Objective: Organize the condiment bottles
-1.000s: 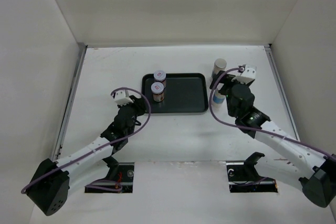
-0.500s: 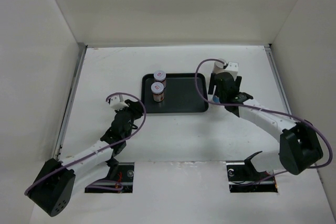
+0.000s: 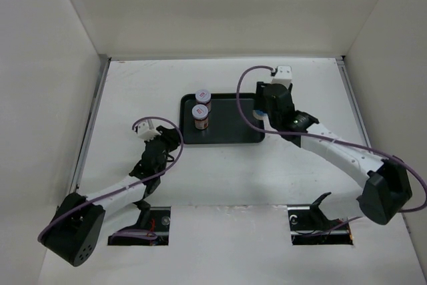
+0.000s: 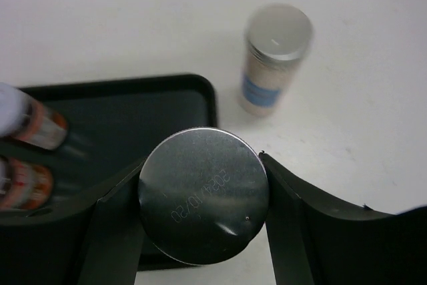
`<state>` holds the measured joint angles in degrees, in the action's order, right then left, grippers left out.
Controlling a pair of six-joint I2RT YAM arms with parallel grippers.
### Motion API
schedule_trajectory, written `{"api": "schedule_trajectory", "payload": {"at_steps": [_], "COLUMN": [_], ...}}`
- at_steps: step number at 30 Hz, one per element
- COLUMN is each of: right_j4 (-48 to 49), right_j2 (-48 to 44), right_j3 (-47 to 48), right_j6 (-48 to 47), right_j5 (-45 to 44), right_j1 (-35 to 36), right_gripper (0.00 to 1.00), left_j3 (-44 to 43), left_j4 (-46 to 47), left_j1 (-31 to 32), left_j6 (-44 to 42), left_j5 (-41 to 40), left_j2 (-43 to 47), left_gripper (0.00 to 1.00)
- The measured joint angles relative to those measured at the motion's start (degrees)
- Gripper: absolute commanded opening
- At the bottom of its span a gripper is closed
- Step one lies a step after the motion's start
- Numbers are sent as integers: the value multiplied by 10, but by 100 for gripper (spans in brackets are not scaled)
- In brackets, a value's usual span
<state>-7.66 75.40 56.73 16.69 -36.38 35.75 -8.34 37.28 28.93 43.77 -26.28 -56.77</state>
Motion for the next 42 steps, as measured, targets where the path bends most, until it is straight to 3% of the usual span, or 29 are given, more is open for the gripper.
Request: {"api": "schedule_trajectory", "payload": {"at_steps": [6, 11, 13, 16, 20, 24, 28, 34, 38, 42], "right_j4": [93, 111, 112, 124, 137, 137, 147, 176, 169, 149], "right_j2": [134, 274, 315, 346, 343, 320, 236, 136, 156, 224], "right_j3": [109, 186, 207, 221, 223, 215, 165, 113, 114, 132], "right_j6": [-7, -20, -24, -31, -35, -39, -43, -44, -46, -52], "right_j5": [51, 85, 92, 92, 89, 89, 100, 101, 88, 90], "right_j1": [26, 27, 28, 31, 38, 42, 31, -72, -141, -158], "right_gripper": [49, 50, 59, 86, 100, 100, 100, 100, 100, 100], "left_j3": [1, 10, 12, 13, 13, 13, 13, 13, 13, 13], "left_j4": [7, 19, 19, 20, 21, 24, 24, 25, 28, 29], "left_j1": [-2, -8, -8, -8, -8, -8, -8, -10, -12, -12], "left_j6": [9, 12, 13, 13, 14, 15, 16, 19, 21, 21], "left_j5": [3, 4, 4, 5, 5, 7, 8, 9, 11, 13], "left_j2": [-24, -13, -11, -10, -12, -22, -23, -23, -28, -31], "left_gripper": [32, 32, 32, 33, 33, 33, 34, 34, 34, 35]}}
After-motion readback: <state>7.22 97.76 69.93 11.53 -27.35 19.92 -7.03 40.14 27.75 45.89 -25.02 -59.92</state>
